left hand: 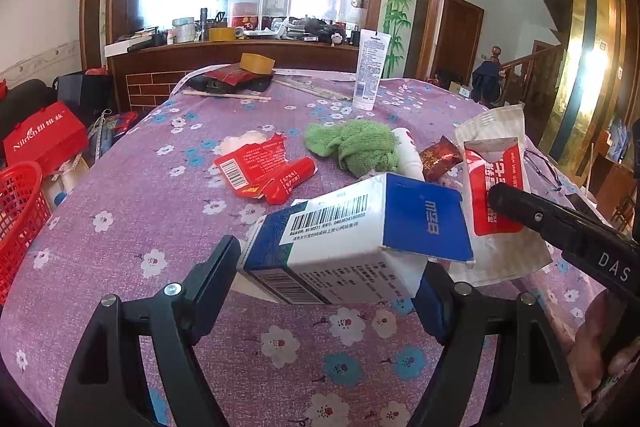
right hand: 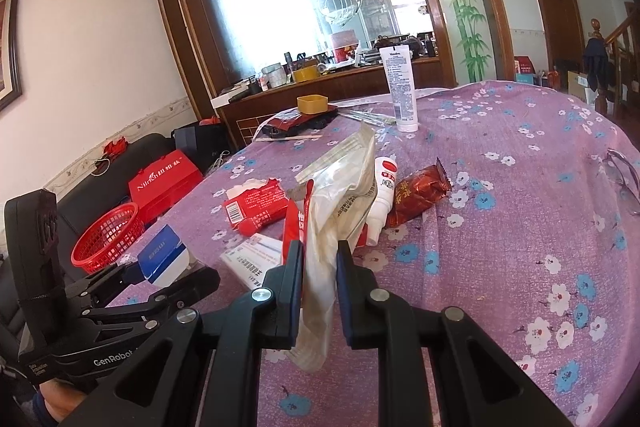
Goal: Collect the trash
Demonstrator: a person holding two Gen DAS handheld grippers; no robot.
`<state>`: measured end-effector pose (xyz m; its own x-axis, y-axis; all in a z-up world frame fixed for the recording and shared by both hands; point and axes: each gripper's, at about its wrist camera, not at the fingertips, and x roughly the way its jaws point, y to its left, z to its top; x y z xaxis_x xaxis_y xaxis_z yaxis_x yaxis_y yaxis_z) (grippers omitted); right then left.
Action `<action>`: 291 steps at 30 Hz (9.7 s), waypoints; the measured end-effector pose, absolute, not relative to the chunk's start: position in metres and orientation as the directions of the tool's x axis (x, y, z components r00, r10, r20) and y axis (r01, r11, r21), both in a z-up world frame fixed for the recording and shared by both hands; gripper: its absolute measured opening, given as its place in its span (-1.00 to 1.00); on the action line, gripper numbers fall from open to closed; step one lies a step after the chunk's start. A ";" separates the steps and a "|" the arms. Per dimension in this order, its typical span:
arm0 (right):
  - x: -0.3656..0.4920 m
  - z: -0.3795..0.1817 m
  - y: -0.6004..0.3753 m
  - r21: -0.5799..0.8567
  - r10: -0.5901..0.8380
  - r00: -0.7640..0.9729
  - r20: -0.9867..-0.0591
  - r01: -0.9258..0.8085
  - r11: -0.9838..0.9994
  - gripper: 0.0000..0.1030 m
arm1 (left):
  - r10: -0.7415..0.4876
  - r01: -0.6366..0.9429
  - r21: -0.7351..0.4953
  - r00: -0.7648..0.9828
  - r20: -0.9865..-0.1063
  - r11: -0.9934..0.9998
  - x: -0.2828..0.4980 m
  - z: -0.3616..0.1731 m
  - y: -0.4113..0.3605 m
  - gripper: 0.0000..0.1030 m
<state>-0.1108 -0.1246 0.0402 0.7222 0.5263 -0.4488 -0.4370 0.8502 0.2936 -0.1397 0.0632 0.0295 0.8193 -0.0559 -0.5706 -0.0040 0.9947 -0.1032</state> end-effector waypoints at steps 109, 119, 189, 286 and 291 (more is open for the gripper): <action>-0.064 0.112 0.287 0.287 0.769 0.230 -0.596 -0.834 0.471 -0.02 | 0.267 -0.559 -0.349 0.742 -0.615 0.752 -0.222 0.071 0.443 0.73; -0.072 0.112 0.229 0.279 0.772 0.293 -0.564 -0.812 0.512 0.07 | 0.288 -0.531 -0.337 0.777 -0.560 0.778 -0.235 0.077 0.411 0.74; -0.075 0.035 -0.106 0.291 0.560 0.633 -0.535 -0.484 0.825 0.15 | -0.114 -0.051 -0.206 0.694 -0.711 0.977 -0.046 0.031 0.118 -0.88; -0.078 0.033 -0.103 0.189 0.429 0.672 -0.604 -0.402 0.896 0.16 | 0.021 -0.098 -0.085 0.773 -0.635 0.992 -0.103 0.039 0.087 -0.89; -0.086 0.035 -0.104 0.193 0.434 0.666 -0.606 -0.407 0.893 0.16 | 0.009 -0.090 -0.100 0.787 -0.616 0.991 -0.115 0.052 0.086 -0.89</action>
